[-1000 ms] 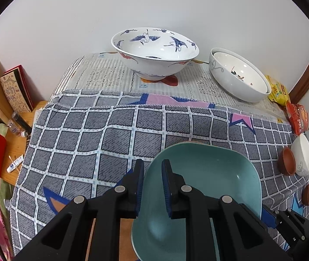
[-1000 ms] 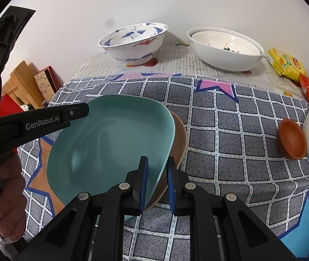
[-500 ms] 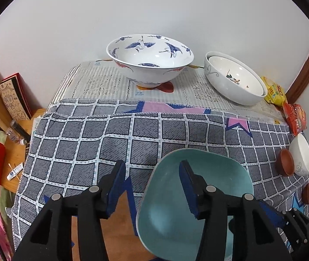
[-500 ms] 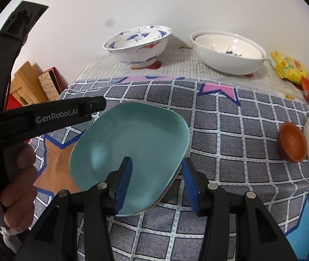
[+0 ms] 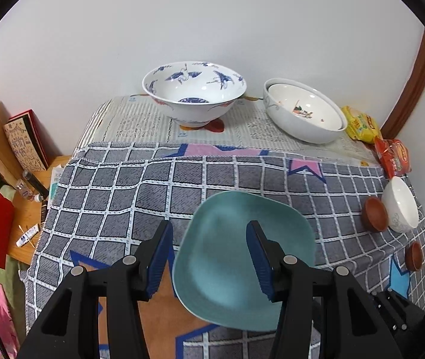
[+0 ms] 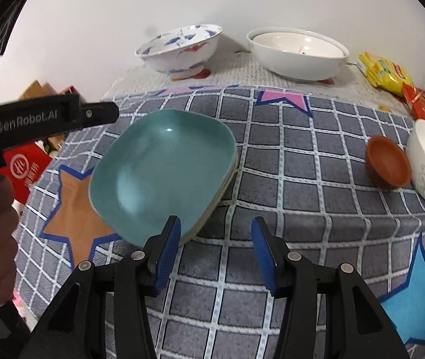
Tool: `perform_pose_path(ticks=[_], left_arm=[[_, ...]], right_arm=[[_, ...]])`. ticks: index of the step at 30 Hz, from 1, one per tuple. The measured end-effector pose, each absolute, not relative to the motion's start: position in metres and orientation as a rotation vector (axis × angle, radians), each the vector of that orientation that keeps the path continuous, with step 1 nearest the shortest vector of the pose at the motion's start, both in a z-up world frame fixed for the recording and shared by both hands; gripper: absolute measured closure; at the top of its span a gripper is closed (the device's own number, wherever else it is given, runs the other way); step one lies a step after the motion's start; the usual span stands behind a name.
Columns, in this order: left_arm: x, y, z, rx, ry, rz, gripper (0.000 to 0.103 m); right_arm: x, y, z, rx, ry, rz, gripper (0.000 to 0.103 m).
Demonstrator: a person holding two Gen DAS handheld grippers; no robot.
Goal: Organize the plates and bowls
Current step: 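Move the right gripper to a small brown clay bowl while the left gripper approaches another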
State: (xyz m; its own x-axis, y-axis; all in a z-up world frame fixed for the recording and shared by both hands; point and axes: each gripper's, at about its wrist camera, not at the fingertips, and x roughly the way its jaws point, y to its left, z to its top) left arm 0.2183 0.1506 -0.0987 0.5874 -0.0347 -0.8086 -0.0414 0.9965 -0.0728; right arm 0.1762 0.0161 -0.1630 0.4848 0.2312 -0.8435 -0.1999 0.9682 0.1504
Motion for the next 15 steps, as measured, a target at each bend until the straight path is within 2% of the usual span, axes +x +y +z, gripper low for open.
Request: perform_pose_path(ticks=[15], left_arm=[[0.183, 0.069, -0.059, -0.044, 0.851, -0.047, 0.054]], right_arm=[[0.139, -0.102, -0.114, 0.114, 0.913, 0.062, 0.052]])
